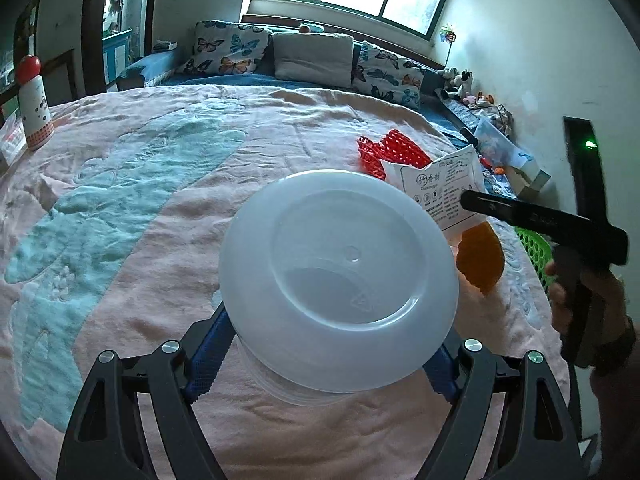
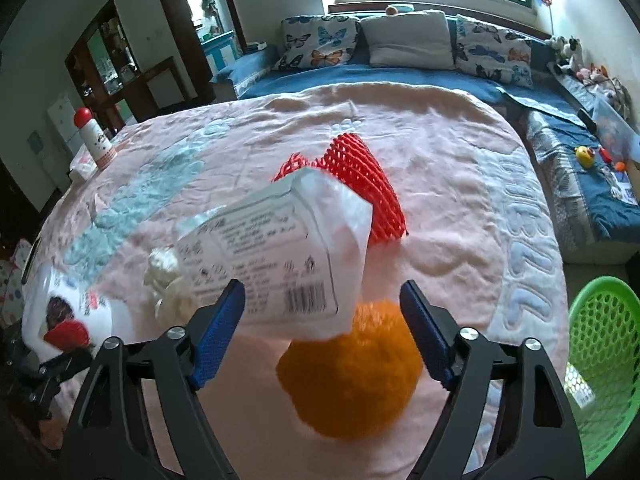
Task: Collect trash
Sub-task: 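Lift the white tub with the left gripper while the right grasps the white bag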
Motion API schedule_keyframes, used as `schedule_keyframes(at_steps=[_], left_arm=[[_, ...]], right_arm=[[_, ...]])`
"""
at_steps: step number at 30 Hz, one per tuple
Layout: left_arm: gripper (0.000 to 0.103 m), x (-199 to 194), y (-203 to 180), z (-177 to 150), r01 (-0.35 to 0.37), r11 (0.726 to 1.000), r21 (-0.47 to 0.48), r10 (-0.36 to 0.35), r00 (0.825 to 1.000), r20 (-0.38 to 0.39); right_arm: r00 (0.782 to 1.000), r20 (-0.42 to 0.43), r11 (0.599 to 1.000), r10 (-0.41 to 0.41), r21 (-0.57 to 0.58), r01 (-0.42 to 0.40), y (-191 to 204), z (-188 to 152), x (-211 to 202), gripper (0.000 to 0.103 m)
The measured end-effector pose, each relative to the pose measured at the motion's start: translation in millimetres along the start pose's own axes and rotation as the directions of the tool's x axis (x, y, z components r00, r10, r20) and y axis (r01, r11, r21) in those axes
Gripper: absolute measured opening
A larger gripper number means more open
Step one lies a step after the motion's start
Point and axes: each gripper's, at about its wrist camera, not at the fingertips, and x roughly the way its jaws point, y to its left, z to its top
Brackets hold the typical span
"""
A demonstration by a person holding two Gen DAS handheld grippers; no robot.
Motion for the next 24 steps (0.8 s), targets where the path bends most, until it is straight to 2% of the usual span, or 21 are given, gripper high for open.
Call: schedule_keyframes(at_steps=[3,6,8,12,17,24], left_arm=[[0.079,-1,2,1,0.002,1.0,0.001,-0.002,1.0,0.0],[0.079,-2,3,2,-0.003,1.0,0.003,0.003,1.0,-0.002],[0.079,-2,3,2,-0.003,1.0,-0.001,0.003,1.0,-0.003],[0.079,-3,4,2,-0.003,1.0,-0.004,0.003,1.0,-0.001],[0.079,-7,2,1,0.014,1.0,0.002,-0.014,1.0,0.006],[0.079,-15,-3,0,0.051,0.998,0.02,-0.051,0.999,0.011]], right_arm=[[1.0,-0.005,1.0,0.02,0.017,-0.02,-5,5,8,0.074],[0.999,-0.02,0.998,0.05,0.032,-0.049,-8,4,14,0.064],[0.997,-0.019,0.996,0.075,0.04,-0.074,-9,2,13,0.053],[0.997,-0.004,0.997,0.077,0.029,-0.077,-6,-2,5,0.04],[0.997,0.028,0.997,0.073,0.025,-0.074,-4,-6,-9,0.029],[0.996,0.075,0.999,0.047,-0.004,-0.047,-1,-15,-38,0.023]])
